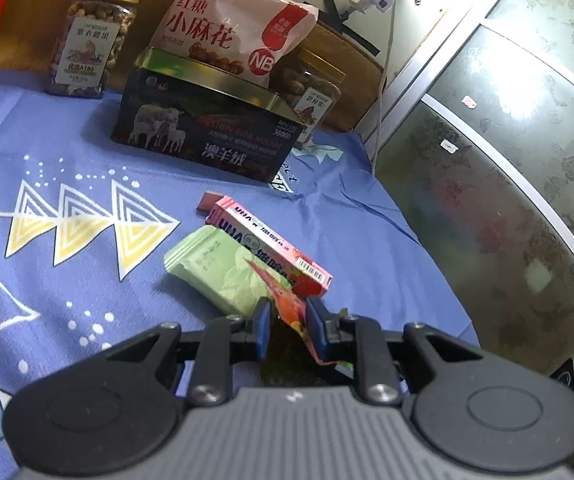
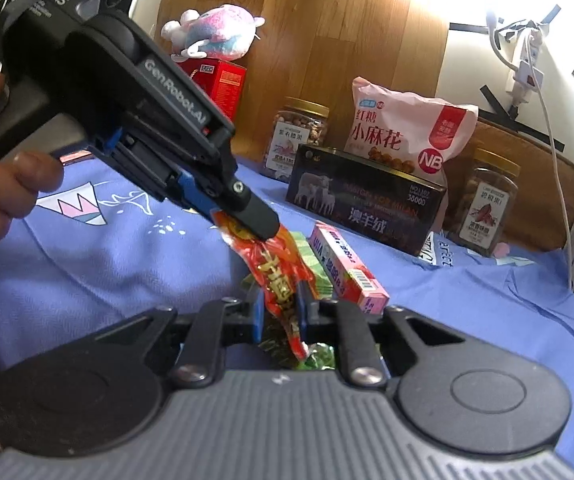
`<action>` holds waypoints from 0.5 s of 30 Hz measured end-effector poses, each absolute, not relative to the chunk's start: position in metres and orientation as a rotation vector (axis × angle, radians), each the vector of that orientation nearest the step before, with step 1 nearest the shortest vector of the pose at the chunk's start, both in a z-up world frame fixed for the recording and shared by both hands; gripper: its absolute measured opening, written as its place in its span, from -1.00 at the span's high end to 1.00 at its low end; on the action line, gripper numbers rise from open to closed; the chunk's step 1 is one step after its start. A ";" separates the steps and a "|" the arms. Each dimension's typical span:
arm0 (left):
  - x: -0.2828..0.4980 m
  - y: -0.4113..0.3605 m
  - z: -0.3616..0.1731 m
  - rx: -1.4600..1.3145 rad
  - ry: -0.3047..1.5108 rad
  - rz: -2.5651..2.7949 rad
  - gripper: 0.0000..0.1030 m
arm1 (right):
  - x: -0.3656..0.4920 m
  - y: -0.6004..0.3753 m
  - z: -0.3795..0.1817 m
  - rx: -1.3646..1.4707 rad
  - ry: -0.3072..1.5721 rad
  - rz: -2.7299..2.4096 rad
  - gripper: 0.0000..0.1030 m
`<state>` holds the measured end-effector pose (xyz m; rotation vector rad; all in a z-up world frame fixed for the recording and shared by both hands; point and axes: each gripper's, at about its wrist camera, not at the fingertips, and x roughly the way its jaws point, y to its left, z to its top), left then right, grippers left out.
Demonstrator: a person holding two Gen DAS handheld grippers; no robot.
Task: Organize snacks
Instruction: 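Close the left gripper on the orange bag and lift it, then carry the orange bag into the black tin and release it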
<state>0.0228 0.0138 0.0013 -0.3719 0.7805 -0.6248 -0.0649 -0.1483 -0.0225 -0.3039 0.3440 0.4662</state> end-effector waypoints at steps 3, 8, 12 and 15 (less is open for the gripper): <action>0.025 0.015 0.000 -0.378 0.788 -0.614 0.45 | -0.064 -0.148 -0.023 -0.303 0.347 0.466 0.62; 0.032 0.021 -0.008 -0.420 0.823 -0.593 0.14 | -0.063 -0.147 -0.024 -0.306 0.348 0.461 0.59; 0.036 0.024 -0.011 -0.450 0.843 -0.597 0.14 | -0.061 -0.147 -0.025 -0.304 0.356 0.453 0.54; 0.038 0.022 -0.012 -0.467 0.860 -0.612 0.14 | -0.056 -0.148 -0.029 -0.295 0.398 0.445 0.18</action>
